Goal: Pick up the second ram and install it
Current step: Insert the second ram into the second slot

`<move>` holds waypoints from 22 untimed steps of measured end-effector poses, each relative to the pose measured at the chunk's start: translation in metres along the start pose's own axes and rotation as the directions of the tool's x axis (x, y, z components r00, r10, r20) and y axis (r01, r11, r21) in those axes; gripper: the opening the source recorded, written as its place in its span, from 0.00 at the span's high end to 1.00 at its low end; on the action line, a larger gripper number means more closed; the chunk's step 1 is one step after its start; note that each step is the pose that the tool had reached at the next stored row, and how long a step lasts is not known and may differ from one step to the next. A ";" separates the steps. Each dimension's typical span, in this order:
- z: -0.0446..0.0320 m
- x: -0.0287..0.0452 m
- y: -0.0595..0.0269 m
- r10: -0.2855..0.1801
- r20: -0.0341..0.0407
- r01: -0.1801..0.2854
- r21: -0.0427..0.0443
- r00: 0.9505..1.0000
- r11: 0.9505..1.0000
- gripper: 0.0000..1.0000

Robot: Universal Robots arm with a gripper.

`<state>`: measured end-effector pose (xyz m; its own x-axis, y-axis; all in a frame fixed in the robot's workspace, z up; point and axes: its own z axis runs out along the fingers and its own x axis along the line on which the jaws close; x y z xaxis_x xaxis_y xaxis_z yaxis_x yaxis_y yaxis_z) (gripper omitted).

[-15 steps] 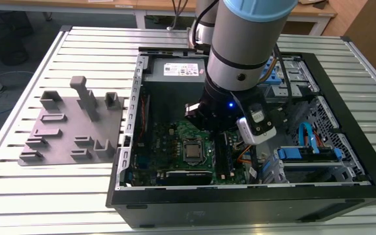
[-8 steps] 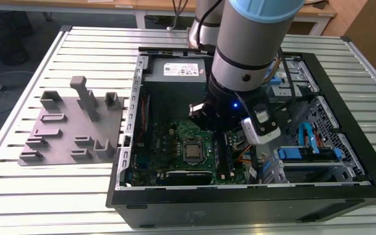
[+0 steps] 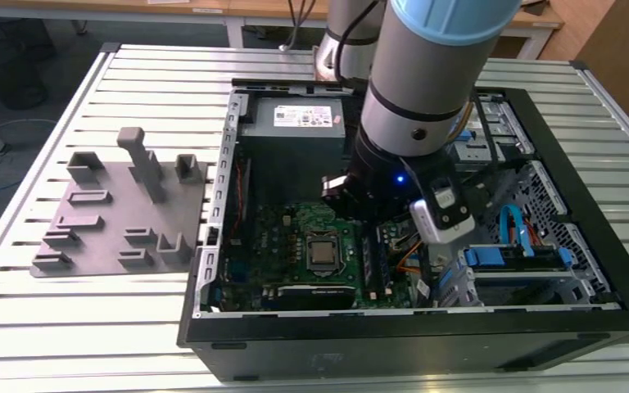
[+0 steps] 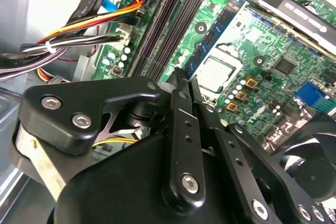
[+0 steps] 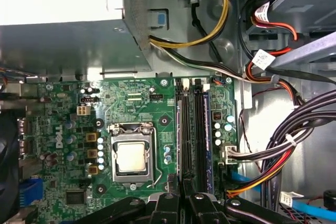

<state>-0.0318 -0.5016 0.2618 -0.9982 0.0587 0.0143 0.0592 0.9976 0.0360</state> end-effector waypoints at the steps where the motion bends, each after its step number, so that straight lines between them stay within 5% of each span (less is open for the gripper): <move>1: 0.0005 -0.0006 0.0000 0.000 0.000 0.000 0.000 1.000 1.000 0.86; 22: 0.0121 -0.0174 0.0028 0.012 0.000 -0.012 0.000 1.000 1.000 0.86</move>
<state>-0.0144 -0.4994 0.2495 -0.9974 0.0704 0.0143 0.0709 0.9968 0.0360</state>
